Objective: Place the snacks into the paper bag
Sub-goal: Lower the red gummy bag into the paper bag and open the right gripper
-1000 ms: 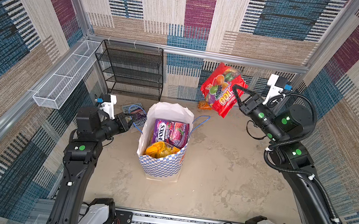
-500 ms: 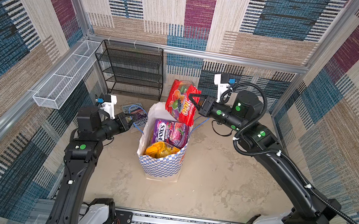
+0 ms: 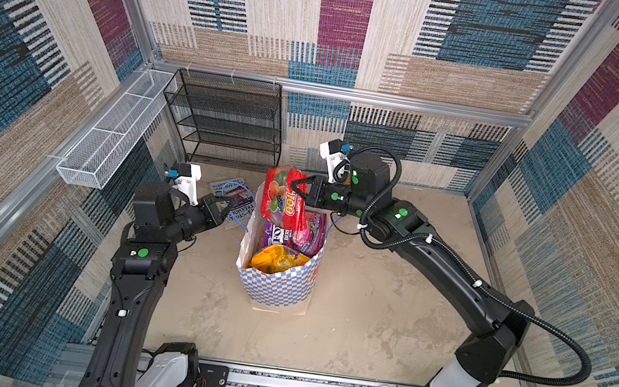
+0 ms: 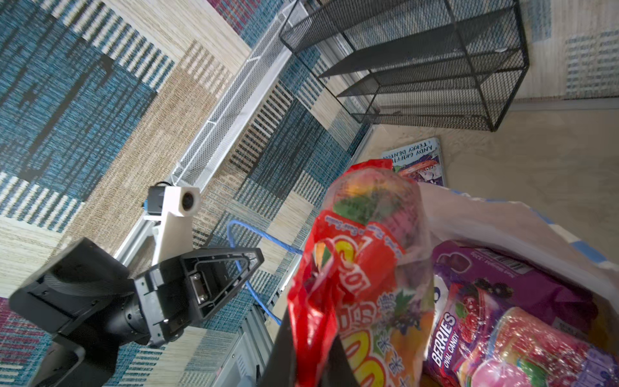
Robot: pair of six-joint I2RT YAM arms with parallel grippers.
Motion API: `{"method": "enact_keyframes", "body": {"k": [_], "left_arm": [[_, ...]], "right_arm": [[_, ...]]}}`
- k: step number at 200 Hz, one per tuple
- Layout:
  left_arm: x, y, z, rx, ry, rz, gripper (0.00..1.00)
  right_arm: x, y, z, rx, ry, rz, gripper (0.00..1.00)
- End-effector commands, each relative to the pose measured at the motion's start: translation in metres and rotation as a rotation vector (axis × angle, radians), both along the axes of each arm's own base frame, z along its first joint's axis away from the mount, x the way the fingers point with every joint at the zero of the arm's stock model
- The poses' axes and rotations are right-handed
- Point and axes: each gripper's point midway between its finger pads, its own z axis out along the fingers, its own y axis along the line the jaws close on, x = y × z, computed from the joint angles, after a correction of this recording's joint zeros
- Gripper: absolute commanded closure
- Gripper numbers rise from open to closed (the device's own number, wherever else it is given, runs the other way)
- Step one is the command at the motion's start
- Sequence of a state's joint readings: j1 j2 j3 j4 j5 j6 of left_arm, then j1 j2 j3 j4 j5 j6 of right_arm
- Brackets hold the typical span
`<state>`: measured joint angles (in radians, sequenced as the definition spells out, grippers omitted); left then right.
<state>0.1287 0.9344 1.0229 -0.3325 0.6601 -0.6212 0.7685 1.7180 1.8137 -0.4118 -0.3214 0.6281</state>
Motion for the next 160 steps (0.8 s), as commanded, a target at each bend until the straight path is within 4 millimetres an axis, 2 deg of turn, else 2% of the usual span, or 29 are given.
{"method": "enact_keyframes", "body": {"k": [1, 10, 25, 45, 56, 73, 101, 112, 124, 143, 160], "left_arm": [[0.0, -0.001, 0.007, 0.002, -0.033, -0.005, 1.0], [0.0, -0.001, 0.007, -0.001, -0.031, -0.006, 1.0], [0.001, -0.001, 0.007, -0.007, -0.031, -0.009, 1.0], [0.001, 0.0, 0.008, -0.006, -0.031, -0.006, 1.0], [0.0, 0.0, 0.008, -0.009, -0.032, -0.007, 1.0], [0.001, 0.001, 0.008, -0.009, -0.032, -0.001, 1.0], [0.001, 0.001, 0.007, -0.01, -0.031, 0.0, 1.0], [0.002, 0.002, 0.006, -0.008, -0.027, 0.006, 1.0], [0.002, 0.002, 0.005, -0.009, -0.022, 0.005, 1.0], [0.002, 0.002, 0.005, -0.012, -0.022, 0.004, 1.0], [0.002, 0.004, 0.005, -0.009, -0.023, 0.01, 1.0]], "right_arm": [[0.007, -0.002, -0.006, -0.031, -0.024, -0.024, 1.0], [0.007, -0.003, -0.016, -0.052, -0.018, -0.029, 0.97], [0.013, -0.01, -0.032, -0.118, -0.007, -0.069, 0.81], [0.024, -0.024, -0.044, -0.213, -0.02, -0.143, 0.68], [0.026, -0.029, -0.037, -0.236, -0.05, -0.185, 0.63], [0.023, -0.031, -0.012, -0.262, -0.15, -0.247, 0.48], [0.011, -0.019, 0.019, -0.282, -0.252, -0.263, 0.46], [0.005, -0.007, 0.018, -0.282, -0.253, -0.227, 0.44], [0.002, 0.003, 0.006, -0.291, -0.22, -0.188, 0.35], [-0.001, 0.018, -0.023, -0.331, -0.16, -0.124, 0.28], [0.0, 0.026, -0.052, -0.367, -0.106, -0.099, 0.26]]}}
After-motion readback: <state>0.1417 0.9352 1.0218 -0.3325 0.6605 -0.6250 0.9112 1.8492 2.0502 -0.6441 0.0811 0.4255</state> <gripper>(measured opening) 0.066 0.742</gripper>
